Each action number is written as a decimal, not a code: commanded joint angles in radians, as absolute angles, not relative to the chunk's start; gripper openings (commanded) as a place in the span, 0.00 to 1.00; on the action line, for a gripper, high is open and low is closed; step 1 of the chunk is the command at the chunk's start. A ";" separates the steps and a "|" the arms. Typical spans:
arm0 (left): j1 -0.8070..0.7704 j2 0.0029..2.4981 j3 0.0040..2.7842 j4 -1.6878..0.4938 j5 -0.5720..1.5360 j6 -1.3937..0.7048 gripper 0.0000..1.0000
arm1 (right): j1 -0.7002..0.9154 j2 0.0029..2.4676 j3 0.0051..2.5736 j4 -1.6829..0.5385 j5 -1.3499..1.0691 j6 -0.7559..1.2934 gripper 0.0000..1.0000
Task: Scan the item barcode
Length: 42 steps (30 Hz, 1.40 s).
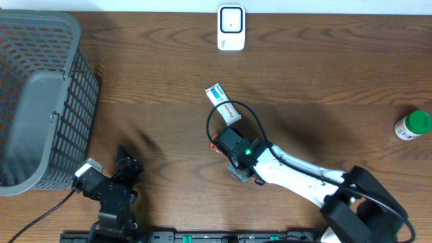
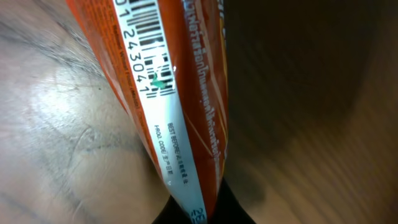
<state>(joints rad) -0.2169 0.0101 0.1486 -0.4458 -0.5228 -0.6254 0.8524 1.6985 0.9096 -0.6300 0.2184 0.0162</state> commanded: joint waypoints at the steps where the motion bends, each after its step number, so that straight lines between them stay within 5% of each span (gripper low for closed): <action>1: -0.214 0.005 0.135 -0.474 -0.528 -0.626 0.93 | 0.850 1.721 0.920 -0.620 0.226 0.051 0.21; 4: -0.214 0.005 0.135 -0.474 -0.528 -0.626 0.93 | 0.850 1.715 0.929 -0.617 0.226 0.057 0.51; 9: -0.215 0.005 0.135 -0.474 -0.528 -0.626 0.93 | 0.850 1.691 1.006 -0.666 0.201 0.056 0.72; 11: -0.215 0.005 0.135 -0.474 -0.528 -0.626 0.93 | 0.850 1.677 1.065 -0.719 0.188 0.056 0.91; 13: -0.215 0.005 0.135 -0.474 -0.528 -0.626 0.93 | 0.850 1.662 1.127 -0.775 0.186 0.056 0.94; 15: -0.214 0.005 0.135 -0.474 -0.528 -0.626 0.93 | 0.850 1.646 1.185 -0.820 0.186 0.056 0.78; 16: -0.214 0.005 0.135 -0.474 -0.528 -0.626 0.93 | 0.848 1.633 1.221 -0.834 0.186 0.056 0.52; 19: -0.214 0.005 0.135 -0.474 -0.528 -0.626 0.94 | 0.839 1.628 1.234 -0.815 0.196 0.056 0.04; 20: -0.215 0.005 0.135 -0.474 -0.528 -0.626 0.93 | 0.833 1.631 1.230 -0.809 0.197 0.056 0.01; 42: -0.214 0.005 0.135 -0.474 -0.528 -0.626 0.93 | 0.768 1.850 1.175 -0.794 0.068 0.139 0.01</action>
<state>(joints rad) -0.2169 0.0105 0.1482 -0.4461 -0.5228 -0.6254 0.7555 1.8317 1.1812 -0.7799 0.0956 0.0944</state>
